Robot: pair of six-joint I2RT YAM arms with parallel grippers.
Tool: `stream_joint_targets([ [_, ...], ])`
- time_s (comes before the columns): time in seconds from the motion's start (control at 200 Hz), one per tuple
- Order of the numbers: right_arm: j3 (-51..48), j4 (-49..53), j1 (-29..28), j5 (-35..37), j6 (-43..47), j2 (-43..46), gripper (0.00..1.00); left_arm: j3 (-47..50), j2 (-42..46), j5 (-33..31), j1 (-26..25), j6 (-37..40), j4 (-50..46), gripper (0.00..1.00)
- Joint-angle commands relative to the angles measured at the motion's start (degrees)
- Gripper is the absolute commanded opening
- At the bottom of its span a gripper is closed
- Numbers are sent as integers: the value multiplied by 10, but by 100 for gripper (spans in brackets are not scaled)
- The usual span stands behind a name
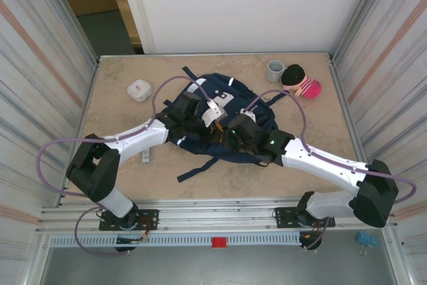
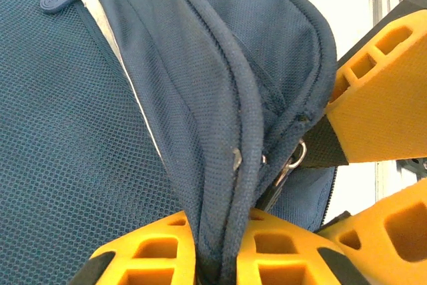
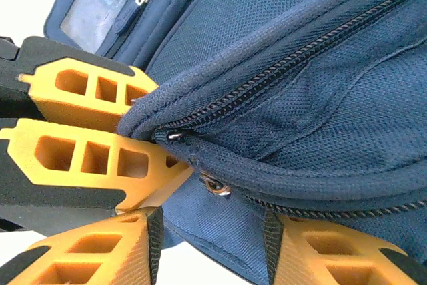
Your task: Pack the student bag
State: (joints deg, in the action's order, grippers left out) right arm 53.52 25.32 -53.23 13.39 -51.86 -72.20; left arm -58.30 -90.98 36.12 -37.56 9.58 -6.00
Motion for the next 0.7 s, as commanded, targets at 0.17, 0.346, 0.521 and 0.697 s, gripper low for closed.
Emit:
stream_joint_targets([
  [0.17,30,58,27,111,-15,-15,32,-20,5,74,5,-39,24,0],
  [0.346,14,119,50,137,-21,32,21,-18,6,47,6,-25,4,0],
  [0.521,-25,93,97,57,13,113,28,-14,4,49,6,-23,9,2],
  [0.697,-71,11,131,-65,2,184,50,-15,-3,49,5,-85,30,3],
])
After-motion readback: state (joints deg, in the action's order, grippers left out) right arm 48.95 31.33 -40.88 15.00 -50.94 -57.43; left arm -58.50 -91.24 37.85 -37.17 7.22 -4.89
